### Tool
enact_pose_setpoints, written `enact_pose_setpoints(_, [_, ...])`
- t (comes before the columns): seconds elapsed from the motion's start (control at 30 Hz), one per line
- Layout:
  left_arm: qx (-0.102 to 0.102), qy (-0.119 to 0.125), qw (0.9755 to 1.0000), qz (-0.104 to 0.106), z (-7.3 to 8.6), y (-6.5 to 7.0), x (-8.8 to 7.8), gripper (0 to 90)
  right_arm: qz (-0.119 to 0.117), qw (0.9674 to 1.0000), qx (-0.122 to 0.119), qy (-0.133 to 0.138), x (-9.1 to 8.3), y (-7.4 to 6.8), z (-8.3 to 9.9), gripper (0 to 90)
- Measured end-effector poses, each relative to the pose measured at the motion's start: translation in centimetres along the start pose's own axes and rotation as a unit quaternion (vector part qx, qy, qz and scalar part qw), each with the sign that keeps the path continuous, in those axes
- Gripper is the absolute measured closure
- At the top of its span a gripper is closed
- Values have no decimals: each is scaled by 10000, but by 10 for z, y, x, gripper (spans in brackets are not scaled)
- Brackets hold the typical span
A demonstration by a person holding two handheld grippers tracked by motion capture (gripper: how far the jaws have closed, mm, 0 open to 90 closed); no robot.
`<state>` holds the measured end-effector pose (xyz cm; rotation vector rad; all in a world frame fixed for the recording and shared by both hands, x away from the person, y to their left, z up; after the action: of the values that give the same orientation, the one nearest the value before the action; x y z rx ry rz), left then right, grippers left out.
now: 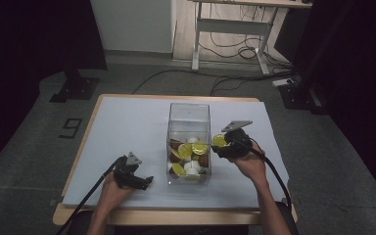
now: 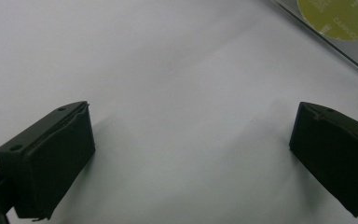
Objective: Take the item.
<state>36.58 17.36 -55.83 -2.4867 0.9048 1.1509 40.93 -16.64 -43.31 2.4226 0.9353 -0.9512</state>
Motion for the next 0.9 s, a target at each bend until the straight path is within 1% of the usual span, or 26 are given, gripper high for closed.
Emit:
enact_pose_setpoints(0.23, [1,3,10000,-4,0,0,0,0,119,9998,132,13,-2,14,7,391])
enact_pose_setpoints(0.5, [-2,1,10000,3,0,0,0,0,314,9991,284,-57,-2,28,17,391])
enact_pose_setpoints(0.7, [0,3,10000,-1,0,0,0,0,402,9985,372,-62,-1,38,24,391])
enact_pose_setpoints(0.73, [4,0,10000,-2,0,0,0,0,420,9982,422,-85,-1,40,25,391])
enact_pose_setpoints(0.9, [-16,8,10000,5,0,0,0,0,504,9973,503,-156,2,47,32,391])
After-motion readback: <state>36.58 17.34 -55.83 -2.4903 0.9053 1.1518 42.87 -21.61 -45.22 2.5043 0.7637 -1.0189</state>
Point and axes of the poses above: each handheld gripper's, and its own axes: x roughly forward along the jaws, z roughly out of its underside, y roughly to its right, the point moved 4 cm from there along x, roughly forward along the jaws, and after that the axes turned 2 degrees about -x, right-handed, at the moved point
